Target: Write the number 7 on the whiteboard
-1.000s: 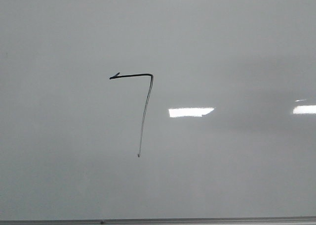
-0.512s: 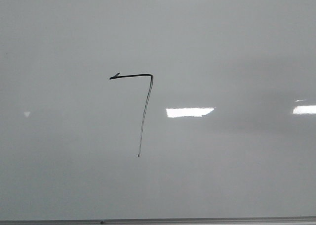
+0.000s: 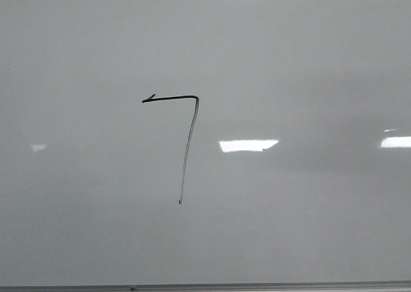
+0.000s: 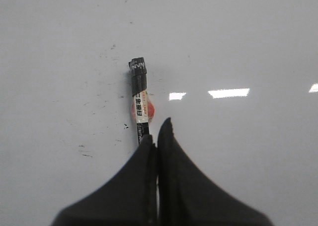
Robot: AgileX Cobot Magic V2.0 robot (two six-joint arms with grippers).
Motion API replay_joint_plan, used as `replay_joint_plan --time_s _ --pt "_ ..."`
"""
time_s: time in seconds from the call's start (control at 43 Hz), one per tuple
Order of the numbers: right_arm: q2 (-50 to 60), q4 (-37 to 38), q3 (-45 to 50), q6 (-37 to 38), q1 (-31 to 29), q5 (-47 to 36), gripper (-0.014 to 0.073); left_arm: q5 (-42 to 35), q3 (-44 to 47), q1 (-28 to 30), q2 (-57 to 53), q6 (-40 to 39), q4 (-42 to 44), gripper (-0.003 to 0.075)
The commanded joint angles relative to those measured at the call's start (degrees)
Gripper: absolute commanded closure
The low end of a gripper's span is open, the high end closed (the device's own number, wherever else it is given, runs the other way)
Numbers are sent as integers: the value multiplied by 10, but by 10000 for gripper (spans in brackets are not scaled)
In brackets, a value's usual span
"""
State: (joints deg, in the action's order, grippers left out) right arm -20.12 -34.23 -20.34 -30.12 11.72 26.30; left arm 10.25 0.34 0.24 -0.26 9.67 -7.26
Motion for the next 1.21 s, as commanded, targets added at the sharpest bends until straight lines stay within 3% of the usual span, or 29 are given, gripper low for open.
replay_joint_plan --time_s 0.0,0.581,0.721,0.93,1.116,1.186 --pt "-3 -14 -14 0 -3 -32 663 -42 2 0 -10 -5 -7 741" --pt "-3 -14 -11 -1 -3 -35 663 -42 2 0 -10 -5 -7 741" --pt "9 14 9 3 -4 -102 663 -42 2 0 -10 -5 -7 741" --pt "67 130 96 147 -41 -248 663 -42 2 0 -10 -5 -7 741" --pt "143 231 165 301 -137 -240 663 -42 2 0 -10 -5 -7 741" --pt "175 248 182 312 -154 -226 663 -42 2 0 -10 -5 -7 741"
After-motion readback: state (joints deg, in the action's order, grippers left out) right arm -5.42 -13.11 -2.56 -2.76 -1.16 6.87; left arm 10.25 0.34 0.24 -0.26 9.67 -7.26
